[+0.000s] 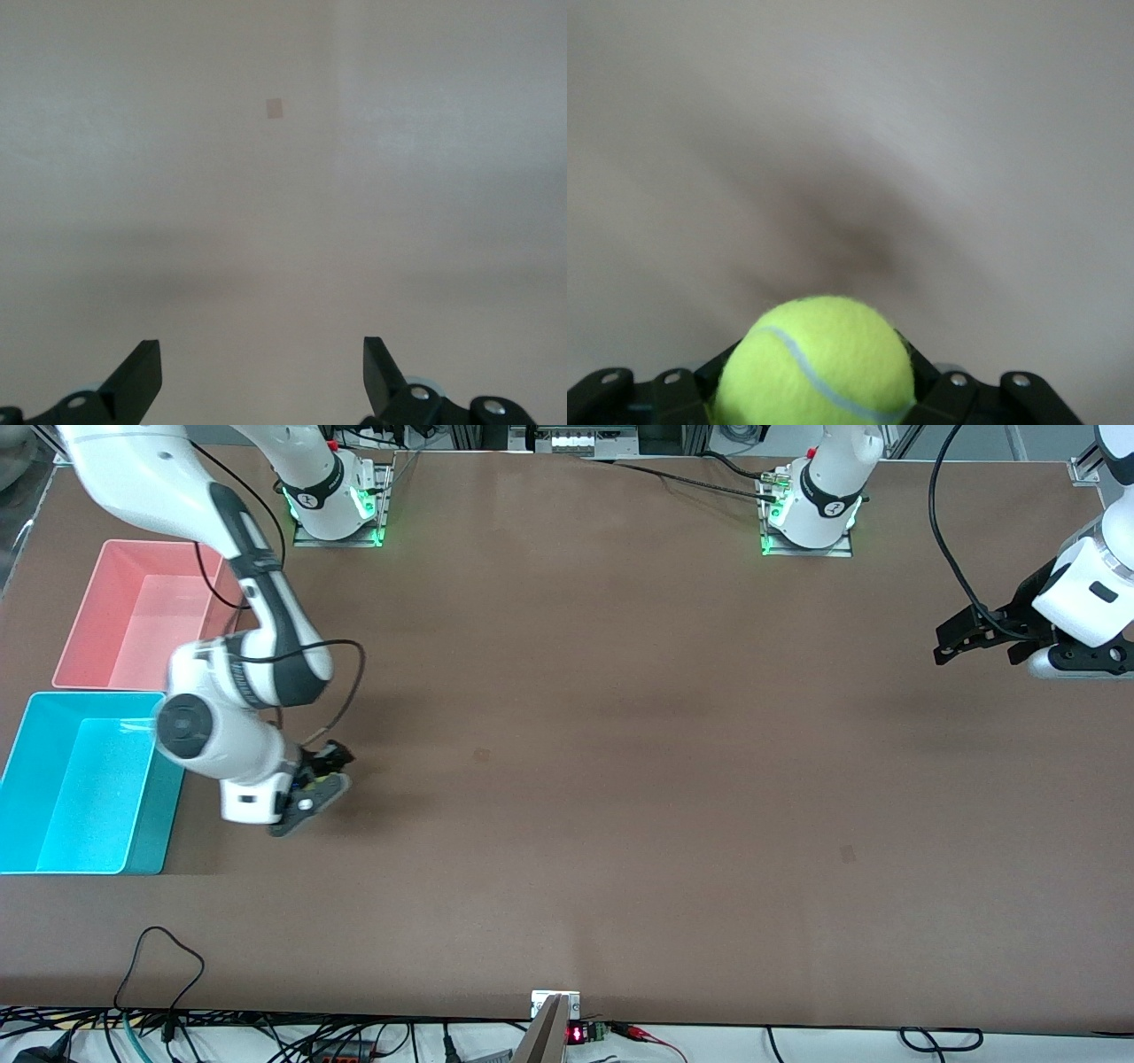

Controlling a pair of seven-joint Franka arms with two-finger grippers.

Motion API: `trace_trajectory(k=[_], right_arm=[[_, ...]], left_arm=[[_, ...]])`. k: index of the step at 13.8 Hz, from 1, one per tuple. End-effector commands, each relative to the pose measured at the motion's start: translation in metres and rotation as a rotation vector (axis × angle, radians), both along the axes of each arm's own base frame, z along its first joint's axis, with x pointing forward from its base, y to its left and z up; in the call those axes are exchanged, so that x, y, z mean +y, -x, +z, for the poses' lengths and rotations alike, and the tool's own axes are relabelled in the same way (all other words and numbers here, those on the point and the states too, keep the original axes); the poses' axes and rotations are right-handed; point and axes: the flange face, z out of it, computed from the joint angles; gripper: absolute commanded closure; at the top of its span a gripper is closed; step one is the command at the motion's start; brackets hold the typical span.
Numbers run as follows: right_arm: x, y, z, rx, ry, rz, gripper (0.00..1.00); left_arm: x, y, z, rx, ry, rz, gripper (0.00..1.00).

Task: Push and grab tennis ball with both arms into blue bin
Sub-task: 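Carry the tennis ball with the right gripper over the cyan bin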

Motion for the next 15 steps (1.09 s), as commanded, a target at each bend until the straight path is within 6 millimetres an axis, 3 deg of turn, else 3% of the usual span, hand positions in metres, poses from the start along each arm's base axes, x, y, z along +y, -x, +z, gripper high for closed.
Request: trace_trajectory(k=[1, 4, 7, 9, 11, 15], right_arm=[[-0.069, 0.007, 0.041, 0.035, 0.001, -0.090, 1.00], [-0.137, 0.021, 0.081, 0.057, 0.029, -0.181, 1.00], [-0.232, 0.034, 0.087, 0.049, 0.113, -0.207, 1.00], [-0.286, 0.035, 0.074, -0.011, 0.158, -0.181, 1.00], [-0.330, 0.037, 0.040, -0.038, 0.182, -0.189, 1.00], [-0.372, 0.046, -0.025, -0.037, 0.189, -0.220, 1.00]], left_arm=[[-0.005, 0.002, 0.008, 0.002, -0.008, -0.004, 0.00], [-0.006, 0.002, 0.008, 0.002, -0.009, -0.007, 0.00], [-0.007, 0.003, 0.007, 0.003, -0.008, -0.007, 0.00], [-0.007, 0.003, 0.007, 0.003, -0.008, -0.007, 0.00], [-0.007, 0.002, 0.008, 0.000, -0.008, -0.007, 0.00], [-0.007, 0.004, 0.011, -0.006, -0.008, -0.010, 0.00]])
